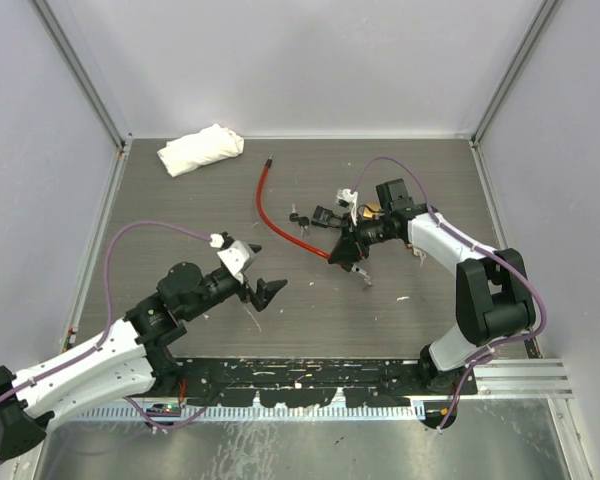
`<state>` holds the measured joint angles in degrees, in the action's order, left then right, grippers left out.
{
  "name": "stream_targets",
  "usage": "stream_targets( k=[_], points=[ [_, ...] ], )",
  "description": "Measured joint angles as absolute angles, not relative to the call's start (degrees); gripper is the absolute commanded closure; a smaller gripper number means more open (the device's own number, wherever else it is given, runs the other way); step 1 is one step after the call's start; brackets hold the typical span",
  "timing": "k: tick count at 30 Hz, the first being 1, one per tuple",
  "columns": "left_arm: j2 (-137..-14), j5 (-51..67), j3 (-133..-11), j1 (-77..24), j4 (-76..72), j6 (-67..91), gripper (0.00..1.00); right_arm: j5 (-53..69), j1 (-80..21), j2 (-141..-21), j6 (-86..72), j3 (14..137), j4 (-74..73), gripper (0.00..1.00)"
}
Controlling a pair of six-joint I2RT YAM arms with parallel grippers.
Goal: Lock with the key
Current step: Pick up the lock from the center of the board.
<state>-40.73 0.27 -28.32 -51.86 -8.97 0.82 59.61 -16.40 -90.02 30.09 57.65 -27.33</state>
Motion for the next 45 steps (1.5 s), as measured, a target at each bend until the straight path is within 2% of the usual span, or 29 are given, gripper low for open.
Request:
stream_targets(
  k=[8, 14, 21, 28, 30, 32, 37, 39, 44, 45],
  points=[
    [-42.19, 7.51, -32.95, -51.86, -0.73, -15.75, 0.02, 63.37, -16.38, -90.02, 30.06, 57.65, -28.38, 0.99],
    [-50.26, 11.90, -37.76, -51.86, 3.88, -28.38, 0.02, 65.56, -16.38, -90.04, 30.33, 57.65, -29.19, 0.99],
    [-61.17, 9.96, -40.53, -51.86, 3.81, -39.83, 0.01, 67.20, -17.04, -90.04, 33.17, 58.02, -32.05, 0.99],
    [-72.25, 5.41, -47.29, -51.86, 3.79, -47.44, 0.09, 68.47, -17.65, -90.04, 35.42, 58.19, -34.06, 0.99],
    [-74.43, 4.47, -48.21, -51.86, 3.31, -48.71, 0.14, 68.84, -17.74, -90.04, 36.07, 58.41, -34.81, 0.99],
    [-76.34, 3.88, -48.36, -51.86, 2.85, -49.47, 0.23, 69.06, -17.91, -90.02, 36.36, 58.57, -35.09, 0.99],
    [-78.78, 3.97, -48.36, -51.86, 2.90, -50.65, 0.30, 69.80, -18.06, -90.02, 37.56, 58.63, -36.05, 0.99],
    [-79.26, 4.34, -48.45, -51.86, 2.87, -50.76, 0.38, 70.02, -18.24, -90.02, 38.06, 58.63, -36.53, 0.99],
    [-80.36, 4.62, -48.71, -51.86, 2.96, -51.09, 0.81, 70.41, -18.50, -90.02, 39.18, 58.87, -37.85, 0.99],
    [-80.38, 4.58, -48.73, -51.86, 3.01, -51.18, 0.87, 70.41, -18.52, -90.02, 39.29, 58.94, -38.00, 0.99]
  ],
)
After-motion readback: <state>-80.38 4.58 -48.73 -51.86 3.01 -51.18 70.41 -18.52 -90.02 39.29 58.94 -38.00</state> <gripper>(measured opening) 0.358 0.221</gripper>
